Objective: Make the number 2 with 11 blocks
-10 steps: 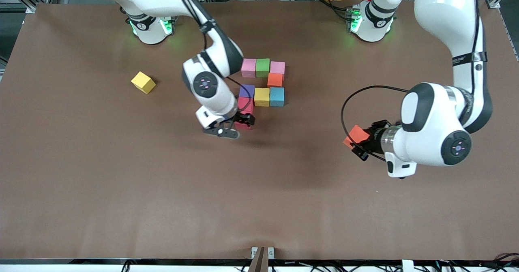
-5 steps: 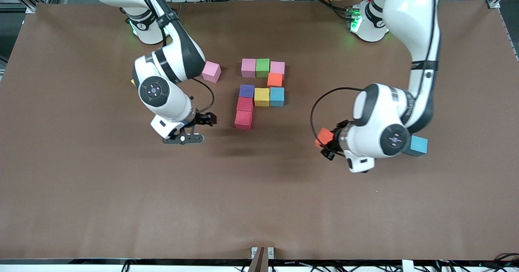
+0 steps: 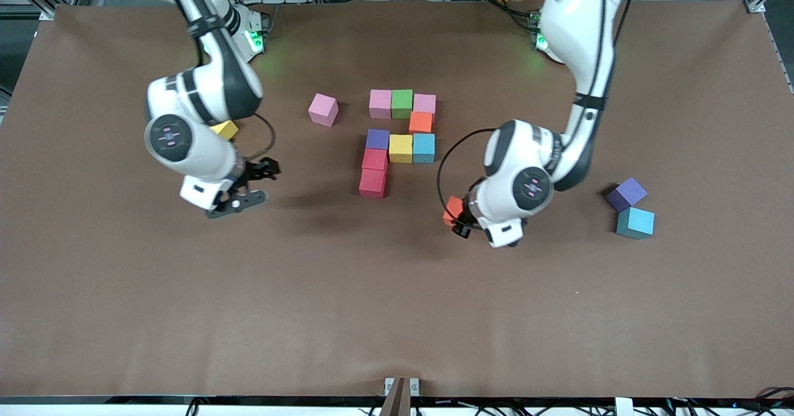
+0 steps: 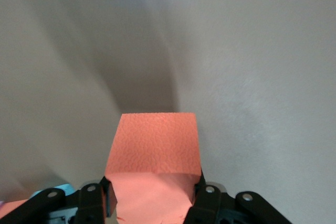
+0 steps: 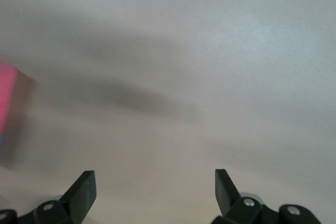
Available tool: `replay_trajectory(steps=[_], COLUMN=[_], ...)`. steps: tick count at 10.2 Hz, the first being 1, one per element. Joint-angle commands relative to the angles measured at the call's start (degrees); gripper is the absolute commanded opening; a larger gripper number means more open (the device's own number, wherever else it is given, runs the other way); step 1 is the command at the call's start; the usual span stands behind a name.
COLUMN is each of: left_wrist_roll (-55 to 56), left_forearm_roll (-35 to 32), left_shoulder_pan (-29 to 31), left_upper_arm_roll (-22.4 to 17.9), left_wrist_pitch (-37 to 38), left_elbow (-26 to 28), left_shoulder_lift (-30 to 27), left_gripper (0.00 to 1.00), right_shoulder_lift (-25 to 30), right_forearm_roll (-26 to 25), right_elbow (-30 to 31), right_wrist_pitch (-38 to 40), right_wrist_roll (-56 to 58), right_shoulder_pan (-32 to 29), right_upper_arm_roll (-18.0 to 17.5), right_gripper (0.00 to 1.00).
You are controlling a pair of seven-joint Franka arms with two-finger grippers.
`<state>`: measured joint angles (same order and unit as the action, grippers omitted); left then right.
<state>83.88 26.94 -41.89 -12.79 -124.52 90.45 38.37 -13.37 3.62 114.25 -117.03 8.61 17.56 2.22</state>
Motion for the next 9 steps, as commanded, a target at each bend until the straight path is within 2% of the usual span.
replay_trajectory(steps=[1, 3, 4, 5, 7, 9], left_wrist_roll=[8.18, 14.70, 15.69, 17.78, 21.57, 21.41], left_forearm_roll=[1.10, 1.10, 1.10, 1.18, 2.14, 6.18], left_shoulder_pan=[-3.53, -4.60, -4.69, -4.60, -4.60, -4.60], left_upper_arm_roll=[0.30, 2.40, 3.55, 4.95, 6.98, 7.34], left_wrist_pitch=[-5.63, -8.61, -10.46, -13.35, -16.62, -17.85], left_elbow=[2.62, 2.71, 3.06, 3.67, 4.03, 4.82], left_shoulder_lift=[-0.66, -0.05, 0.30, 0.74, 0.92, 0.92], left_gripper=[0.10, 0.10, 0.10, 0.10, 0.10, 0.10], right_shoulder_lift=[4.57, 8.00, 7.92, 7.83, 8.36, 8.45], right_forearm_roll=[-1.07, -1.07, -0.98, -0.98, -0.98, -0.98], right_elbow=[7.89, 16.93, 19.23, 20.65, 23.46, 26.27], right_wrist_pitch=[-2.23, -9.32, -11.97, -12.86, -12.61, -12.35], right_wrist_roll=[11.20, 20.00, 25.00, 28.96, 29.97, 31.02], right_shoulder_pan=[-5.59, -7.88, -9.80, -11.65, -13.07, -13.60], right_upper_arm_roll=[-2.66, -2.66, -2.66, -2.66, -2.66, -2.48], right_gripper=[1.00, 1.00, 1.00, 1.00, 1.00, 1.00])
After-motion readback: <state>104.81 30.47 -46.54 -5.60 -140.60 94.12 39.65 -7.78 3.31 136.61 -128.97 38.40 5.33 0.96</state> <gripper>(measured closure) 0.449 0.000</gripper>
